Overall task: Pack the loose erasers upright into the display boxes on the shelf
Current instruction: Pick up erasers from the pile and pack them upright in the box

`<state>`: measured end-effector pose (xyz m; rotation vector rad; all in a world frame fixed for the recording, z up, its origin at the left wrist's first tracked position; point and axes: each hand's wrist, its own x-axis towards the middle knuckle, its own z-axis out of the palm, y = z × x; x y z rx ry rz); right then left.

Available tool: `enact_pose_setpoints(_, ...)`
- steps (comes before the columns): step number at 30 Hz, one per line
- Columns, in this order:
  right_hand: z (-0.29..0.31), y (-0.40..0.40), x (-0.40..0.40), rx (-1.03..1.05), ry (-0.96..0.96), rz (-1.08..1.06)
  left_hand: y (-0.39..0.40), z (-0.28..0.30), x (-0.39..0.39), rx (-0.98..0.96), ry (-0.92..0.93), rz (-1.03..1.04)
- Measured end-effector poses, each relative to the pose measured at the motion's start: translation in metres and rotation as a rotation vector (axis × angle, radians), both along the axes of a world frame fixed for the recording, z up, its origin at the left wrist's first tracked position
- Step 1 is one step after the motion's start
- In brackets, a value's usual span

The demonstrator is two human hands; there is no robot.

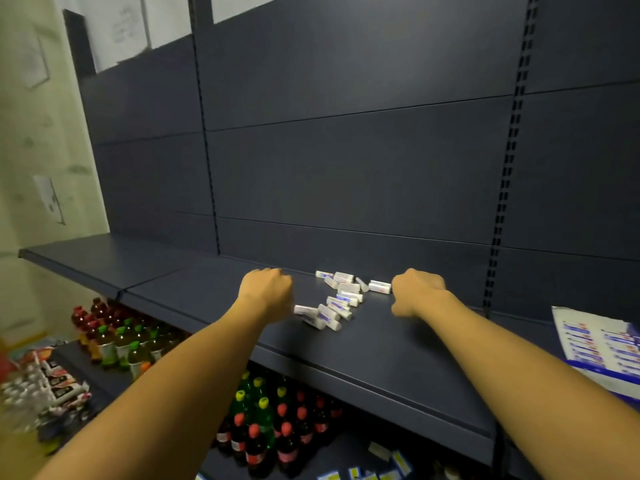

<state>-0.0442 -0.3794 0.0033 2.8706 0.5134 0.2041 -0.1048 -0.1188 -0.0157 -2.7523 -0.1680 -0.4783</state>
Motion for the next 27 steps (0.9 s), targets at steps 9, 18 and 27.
enact_pose_setpoints(9,0.0,0.061,0.019,0.034,-0.031,-0.011,0.054,-0.008,0.039,-0.228,-0.014,-0.036)
enact_pose_setpoints(18,-0.004,0.1,0.082,0.081,-0.041,0.024,0.075,-0.023,0.112,-0.195,0.059,-0.059)
enact_pose_setpoints(27,0.002,0.096,0.136,0.16,-0.018,-0.007,0.074,-0.033,0.202,-0.136,0.104,-0.191)
